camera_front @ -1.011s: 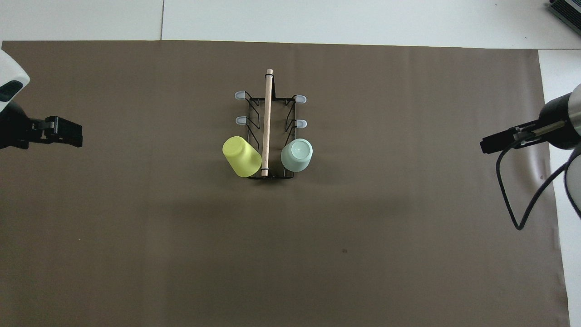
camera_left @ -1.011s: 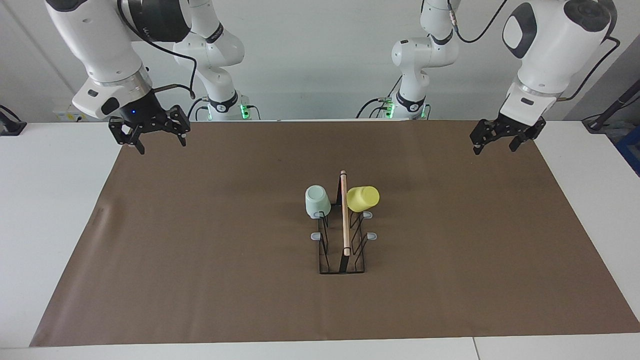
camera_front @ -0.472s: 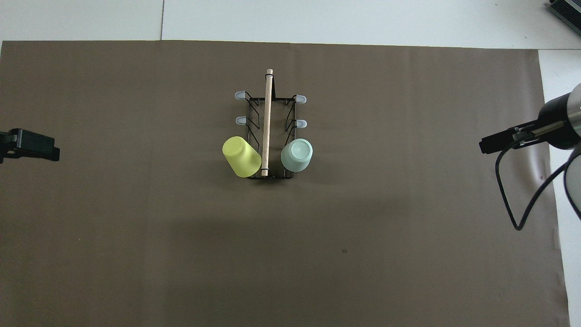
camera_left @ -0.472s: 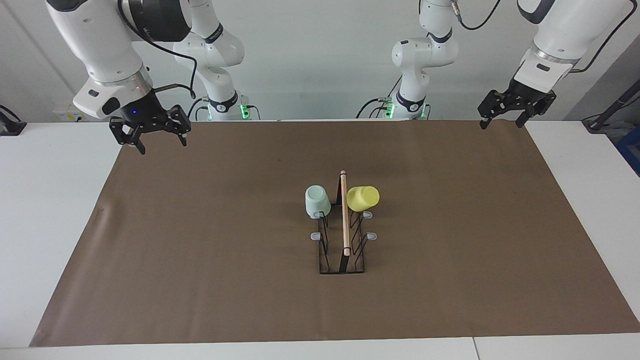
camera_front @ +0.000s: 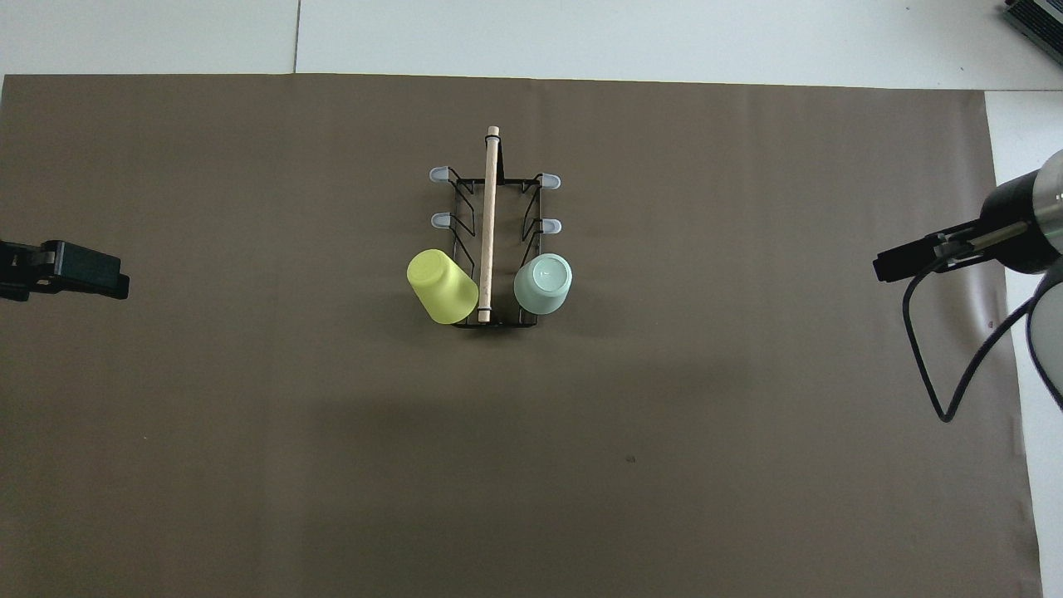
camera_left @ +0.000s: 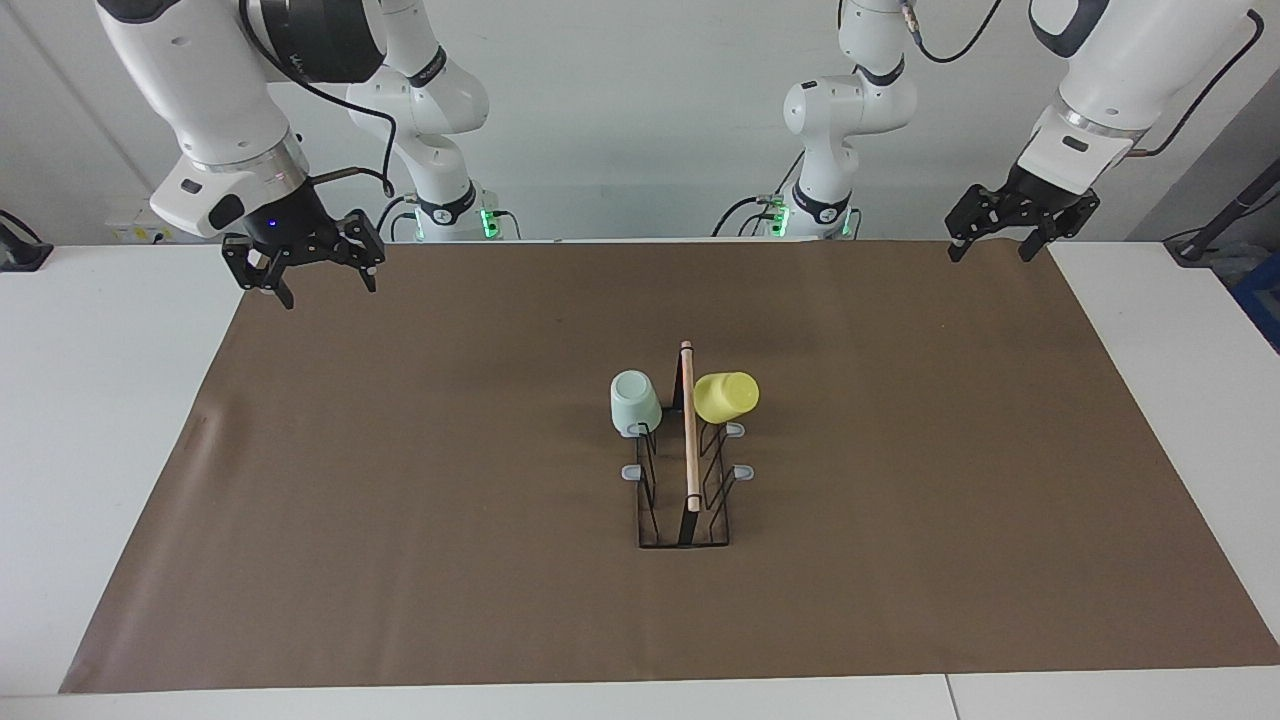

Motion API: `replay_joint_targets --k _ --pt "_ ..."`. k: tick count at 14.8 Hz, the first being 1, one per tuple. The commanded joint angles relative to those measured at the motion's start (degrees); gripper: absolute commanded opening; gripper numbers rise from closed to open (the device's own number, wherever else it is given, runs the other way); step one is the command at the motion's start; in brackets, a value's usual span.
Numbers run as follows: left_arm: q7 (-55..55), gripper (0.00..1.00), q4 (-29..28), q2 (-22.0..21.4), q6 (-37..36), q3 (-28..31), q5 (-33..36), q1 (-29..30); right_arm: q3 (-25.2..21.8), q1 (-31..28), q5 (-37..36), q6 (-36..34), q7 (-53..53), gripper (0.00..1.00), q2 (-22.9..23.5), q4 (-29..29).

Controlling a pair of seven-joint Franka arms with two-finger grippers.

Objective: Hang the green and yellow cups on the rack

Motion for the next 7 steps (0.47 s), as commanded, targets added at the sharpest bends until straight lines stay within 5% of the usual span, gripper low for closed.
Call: replay_joint_targets --k 1,7 --pt "0.65 1.0 -1.56 -1.21 0.23 -0.76 1.07 -0.09 0.95 -0.72 -1.24 -0.14 1.3 1.0 -0.02 0.37" --pt "0.56 1.0 -1.47 -1.21 0.93 -0.85 0.98 -0.01 0.86 -0.72 -1.24 -0.14 1.47 1.0 -0.02 0.38"
